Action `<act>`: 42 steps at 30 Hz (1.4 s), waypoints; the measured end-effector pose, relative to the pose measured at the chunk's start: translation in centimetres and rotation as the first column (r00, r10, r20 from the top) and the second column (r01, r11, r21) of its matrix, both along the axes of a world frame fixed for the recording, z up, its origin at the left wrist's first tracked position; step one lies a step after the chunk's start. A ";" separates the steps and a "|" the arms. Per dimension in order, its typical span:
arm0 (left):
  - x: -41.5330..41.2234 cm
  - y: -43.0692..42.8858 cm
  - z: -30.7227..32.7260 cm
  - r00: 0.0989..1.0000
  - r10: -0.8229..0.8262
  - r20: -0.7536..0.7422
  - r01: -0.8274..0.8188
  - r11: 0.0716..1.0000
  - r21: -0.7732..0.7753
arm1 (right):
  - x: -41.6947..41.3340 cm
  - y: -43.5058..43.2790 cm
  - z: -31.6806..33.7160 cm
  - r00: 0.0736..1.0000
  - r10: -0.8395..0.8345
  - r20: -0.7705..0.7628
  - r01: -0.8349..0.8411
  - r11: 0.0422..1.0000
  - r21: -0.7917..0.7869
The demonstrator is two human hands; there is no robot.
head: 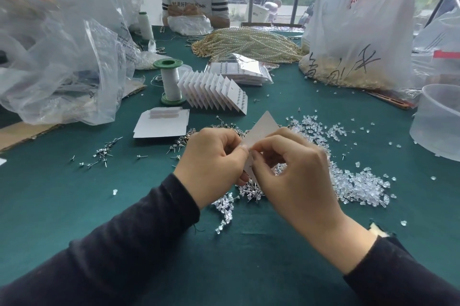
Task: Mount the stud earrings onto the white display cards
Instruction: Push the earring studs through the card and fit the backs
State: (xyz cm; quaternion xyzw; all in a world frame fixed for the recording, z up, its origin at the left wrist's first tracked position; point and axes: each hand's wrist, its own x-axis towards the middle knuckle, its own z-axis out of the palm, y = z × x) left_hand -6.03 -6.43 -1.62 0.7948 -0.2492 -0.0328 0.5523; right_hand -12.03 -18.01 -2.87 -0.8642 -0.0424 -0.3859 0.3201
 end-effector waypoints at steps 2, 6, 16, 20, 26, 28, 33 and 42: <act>0.1 0.1 0.2 1.000 -0.009 -0.017 0.008 1.000 -0.020 | 0.0 0.1 0.1 0.999 0.001 0.038 -0.001 1.000 -0.005; 0.8 1.2 1.9 0.965 -0.221 -0.142 0.198 0.967 -0.160 | -0.2 -0.1 0.8 0.988 -0.005 0.156 0.001 1.000 0.026; 6.2 5.9 1.9 0.999 0.037 0.014 -0.037 0.749 0.662 | -0.3 -2.6 2.3 0.988 -0.085 0.125 0.023 0.900 0.436; 6.2 6.1 2.1 0.999 0.033 0.038 -0.050 0.752 0.657 | -0.3 -2.4 2.4 0.995 -0.047 0.084 -0.002 0.863 0.506; 5.6 5.5 2.1 0.997 -0.008 0.080 -0.050 0.718 0.694 | -0.5 -2.1 2.3 0.999 0.005 0.050 -0.031 0.854 0.519; 5.5 5.2 2.0 0.995 -0.001 0.101 -0.073 0.684 0.726 | -0.5 -2.1 2.3 0.999 0.026 0.039 -0.043 0.846 0.531; 5.7 5.6 2.1 0.993 0.000 0.119 -0.083 0.718 0.691 | -0.6 -2.0 2.3 0.998 0.060 0.026 -0.064 0.855 0.515; 5.6 4.8 1.3 0.984 -0.073 0.164 -0.075 0.661 0.747 | -0.4 -2.0 2.1 0.996 0.093 0.008 -0.083 0.838 0.539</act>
